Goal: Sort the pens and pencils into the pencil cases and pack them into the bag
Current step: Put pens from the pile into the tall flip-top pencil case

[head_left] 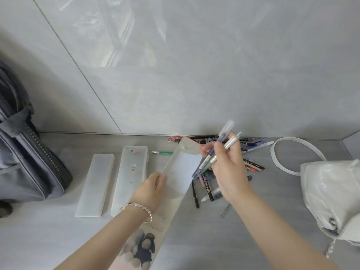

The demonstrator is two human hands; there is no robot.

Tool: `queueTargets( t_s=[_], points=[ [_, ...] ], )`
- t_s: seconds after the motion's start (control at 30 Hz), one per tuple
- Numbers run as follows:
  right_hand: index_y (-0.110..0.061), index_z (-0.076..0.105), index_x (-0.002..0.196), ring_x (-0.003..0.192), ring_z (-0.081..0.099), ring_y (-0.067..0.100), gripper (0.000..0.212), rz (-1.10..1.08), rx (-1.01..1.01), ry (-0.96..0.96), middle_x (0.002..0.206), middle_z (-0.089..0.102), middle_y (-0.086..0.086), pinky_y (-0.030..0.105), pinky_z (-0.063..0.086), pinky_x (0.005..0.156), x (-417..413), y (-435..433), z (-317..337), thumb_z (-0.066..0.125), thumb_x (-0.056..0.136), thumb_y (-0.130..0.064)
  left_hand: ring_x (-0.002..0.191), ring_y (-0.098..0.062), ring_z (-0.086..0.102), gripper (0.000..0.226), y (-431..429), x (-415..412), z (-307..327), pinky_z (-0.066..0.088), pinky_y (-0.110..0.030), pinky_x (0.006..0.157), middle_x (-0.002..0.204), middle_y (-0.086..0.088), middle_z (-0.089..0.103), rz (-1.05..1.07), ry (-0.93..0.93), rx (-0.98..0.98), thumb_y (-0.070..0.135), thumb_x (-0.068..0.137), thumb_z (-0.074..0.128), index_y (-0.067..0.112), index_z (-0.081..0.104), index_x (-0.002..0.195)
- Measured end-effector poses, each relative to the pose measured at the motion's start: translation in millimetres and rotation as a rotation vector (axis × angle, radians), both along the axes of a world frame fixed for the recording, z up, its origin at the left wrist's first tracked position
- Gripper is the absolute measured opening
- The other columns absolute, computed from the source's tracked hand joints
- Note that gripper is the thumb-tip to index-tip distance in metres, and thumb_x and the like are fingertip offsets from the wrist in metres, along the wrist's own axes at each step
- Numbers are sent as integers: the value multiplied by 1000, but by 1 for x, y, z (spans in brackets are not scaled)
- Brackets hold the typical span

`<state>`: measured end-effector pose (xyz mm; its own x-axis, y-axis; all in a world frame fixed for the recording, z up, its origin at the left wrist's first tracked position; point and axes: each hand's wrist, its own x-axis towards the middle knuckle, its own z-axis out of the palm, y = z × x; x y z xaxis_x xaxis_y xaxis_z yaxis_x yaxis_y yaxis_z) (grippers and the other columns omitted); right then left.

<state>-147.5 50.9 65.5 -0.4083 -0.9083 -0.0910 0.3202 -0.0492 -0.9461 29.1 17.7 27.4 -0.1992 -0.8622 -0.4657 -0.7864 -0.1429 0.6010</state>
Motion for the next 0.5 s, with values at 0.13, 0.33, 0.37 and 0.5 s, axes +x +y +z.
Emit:
queueTargets(
  t_s=[0.13, 0.33, 0.37, 0.5],
  points=[
    [-21, 53, 101, 91, 61, 21, 22, -55, 111, -151, 86, 67, 1, 32, 46, 94, 23, 11, -7, 51, 91, -2, 68, -18, 48, 29, 15, -15, 8, 36, -31, 66, 69, 1, 52, -65, 100, -44, 34, 97, 34, 16, 49, 80],
    [-33, 41, 121, 105, 57, 9, 47, 16, 153, 373, 109, 59, -8, 22, 45, 93, 24, 31, -28, 61, 86, -10, 63, -18, 44, 33, 23, -17, 8, 36, -29, 63, 63, 2, 49, -65, 127, -42, 31, 97, 35, 18, 42, 68],
    [-27, 48, 120, 107, 53, 4, 36, 31, 125, 568, 110, 58, -9, 19, 42, 96, 25, 32, -29, 58, 87, -14, 64, -19, 44, 33, 23, -17, 7, 36, -30, 64, 64, 0, 49, -60, 128, -45, 31, 97, 36, 15, 43, 69],
    [-12, 67, 101, 122, 45, 20, 33, 257, 0, 1215, 119, 63, 2, 28, 29, 110, 26, 31, -43, 44, 86, -30, 61, -18, 44, 34, 21, -20, 6, 35, -29, 60, 61, 0, 48, -33, 122, -64, 28, 98, 36, 15, 41, 67]
  ],
)
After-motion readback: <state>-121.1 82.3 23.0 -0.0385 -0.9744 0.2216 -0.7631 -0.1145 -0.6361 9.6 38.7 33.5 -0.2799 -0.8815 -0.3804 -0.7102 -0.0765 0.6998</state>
